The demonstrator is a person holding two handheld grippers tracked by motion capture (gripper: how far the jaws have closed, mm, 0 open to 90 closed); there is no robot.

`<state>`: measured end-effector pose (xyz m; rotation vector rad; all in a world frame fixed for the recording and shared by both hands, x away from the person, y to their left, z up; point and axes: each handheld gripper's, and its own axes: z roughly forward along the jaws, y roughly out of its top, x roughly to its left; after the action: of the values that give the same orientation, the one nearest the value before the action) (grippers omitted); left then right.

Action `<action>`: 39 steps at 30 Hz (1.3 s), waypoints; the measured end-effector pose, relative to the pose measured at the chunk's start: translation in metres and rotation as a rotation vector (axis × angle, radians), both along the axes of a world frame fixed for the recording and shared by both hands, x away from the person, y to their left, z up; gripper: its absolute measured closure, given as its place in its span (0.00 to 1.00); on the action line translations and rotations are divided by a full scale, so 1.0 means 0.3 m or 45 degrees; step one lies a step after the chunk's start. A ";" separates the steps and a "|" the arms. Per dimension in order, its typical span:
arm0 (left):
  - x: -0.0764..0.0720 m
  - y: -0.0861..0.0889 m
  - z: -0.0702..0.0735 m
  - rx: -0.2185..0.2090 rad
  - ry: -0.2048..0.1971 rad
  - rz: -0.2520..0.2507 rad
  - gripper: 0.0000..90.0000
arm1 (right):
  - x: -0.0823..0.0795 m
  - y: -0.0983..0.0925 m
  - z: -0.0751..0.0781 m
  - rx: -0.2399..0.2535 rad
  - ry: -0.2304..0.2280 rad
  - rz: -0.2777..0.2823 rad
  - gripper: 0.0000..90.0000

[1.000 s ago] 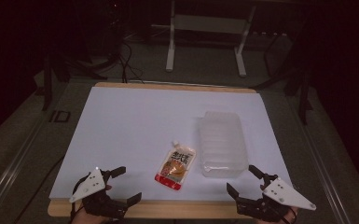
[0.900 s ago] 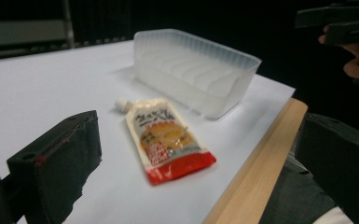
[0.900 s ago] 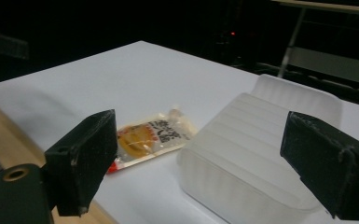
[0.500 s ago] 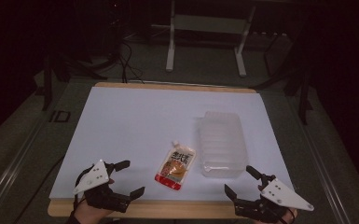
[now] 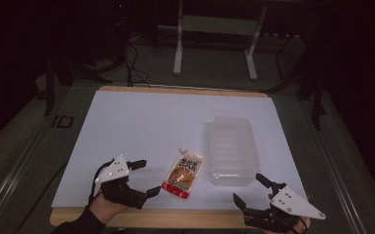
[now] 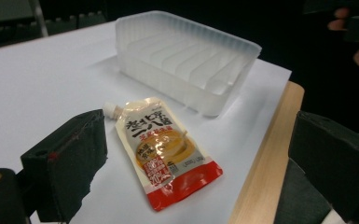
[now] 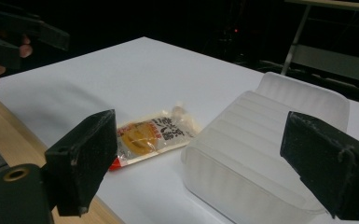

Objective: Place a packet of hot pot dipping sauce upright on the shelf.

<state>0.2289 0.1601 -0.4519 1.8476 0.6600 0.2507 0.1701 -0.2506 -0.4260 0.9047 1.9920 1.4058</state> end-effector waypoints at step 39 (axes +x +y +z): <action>0.337 -0.221 -0.141 0.184 0.155 -0.011 0.18 | 0.005 0.015 -0.015 -0.025 0.031 0.048 0.12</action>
<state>0.3298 0.0938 -0.4942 2.0163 0.7334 0.1854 0.1715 -0.2461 -0.4304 0.8835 2.0475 1.3997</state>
